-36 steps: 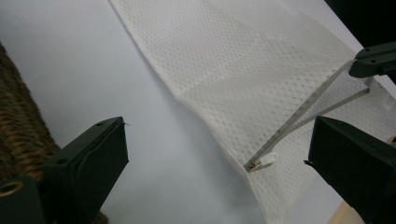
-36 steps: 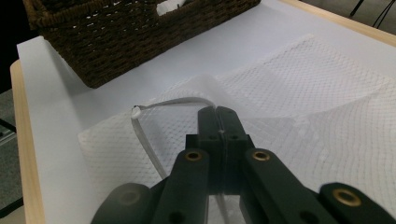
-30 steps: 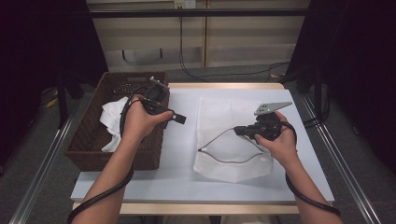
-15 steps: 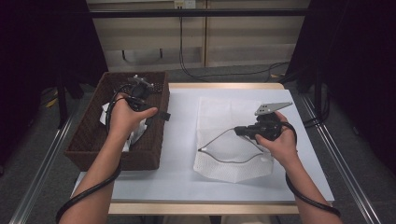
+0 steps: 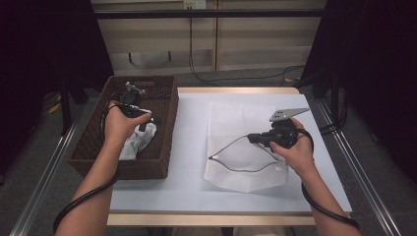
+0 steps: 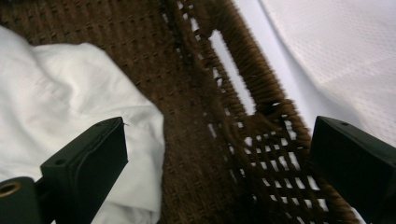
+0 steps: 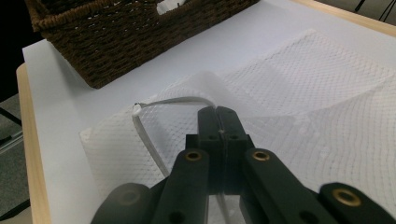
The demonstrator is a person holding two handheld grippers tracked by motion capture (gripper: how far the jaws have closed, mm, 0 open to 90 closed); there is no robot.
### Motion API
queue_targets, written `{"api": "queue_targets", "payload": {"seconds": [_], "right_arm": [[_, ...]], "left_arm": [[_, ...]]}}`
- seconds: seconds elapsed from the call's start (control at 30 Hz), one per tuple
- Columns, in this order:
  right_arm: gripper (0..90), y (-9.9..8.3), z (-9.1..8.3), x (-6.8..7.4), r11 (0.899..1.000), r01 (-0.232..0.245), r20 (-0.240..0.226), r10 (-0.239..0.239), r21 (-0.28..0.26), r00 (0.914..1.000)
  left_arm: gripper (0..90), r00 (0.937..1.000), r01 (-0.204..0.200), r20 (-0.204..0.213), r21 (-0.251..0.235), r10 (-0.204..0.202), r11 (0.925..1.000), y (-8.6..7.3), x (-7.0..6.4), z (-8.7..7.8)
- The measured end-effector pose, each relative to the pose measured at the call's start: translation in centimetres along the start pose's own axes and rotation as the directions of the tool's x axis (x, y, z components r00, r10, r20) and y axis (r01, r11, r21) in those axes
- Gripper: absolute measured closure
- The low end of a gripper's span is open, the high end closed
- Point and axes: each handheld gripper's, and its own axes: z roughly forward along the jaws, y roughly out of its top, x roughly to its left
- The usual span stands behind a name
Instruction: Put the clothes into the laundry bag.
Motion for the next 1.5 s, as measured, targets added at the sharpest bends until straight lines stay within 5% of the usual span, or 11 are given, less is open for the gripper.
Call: {"api": "queue_targets", "payload": {"seconds": [0.23,0.7,0.83,1.03,1.23,1.5], "right_arm": [[90.0,0.0,0.2,0.0,1.000,0.002,-0.002,-0.002,0.005,1.0000],[90.0,0.0,0.5,0.0,1.000,0.001,-0.014,0.000,0.010,0.9999],[90.0,-0.1,0.5,0.0,1.000,-0.002,-0.011,0.002,0.012,0.9999],[90.0,-0.1,0.6,-0.1,1.000,-0.001,-0.016,0.001,0.014,0.9999],[90.0,-0.2,0.6,-0.1,1.000,-0.005,-0.015,0.005,0.018,0.9999],[90.0,-0.2,0.8,-0.2,1.000,-0.011,-0.023,0.011,0.016,0.9997]], "left_arm": [[3.6,0.9981,0.029,-0.056,0.026,-0.028,0.9992,-0.3,2.3,0.5],[2.0,0.9877,0.101,-0.124,0.036,-0.096,0.9943,-1.3,4.8,2.2],[0.7,0.9786,0.116,-0.177,0.047,-0.106,0.9922,-1.7,6.0,2.8],[0.1,0.9701,0.154,-0.195,0.033,-0.144,0.9876,-2.2,7.3,3.4],[0.0,0.9577,0.218,-0.198,0.024,-0.209,0.9756,-2.9,8.5,4.7],[0.0,0.9402,0.265,-0.234,0.047,-0.248,0.9630,-3.1,9.1,5.5]]}}
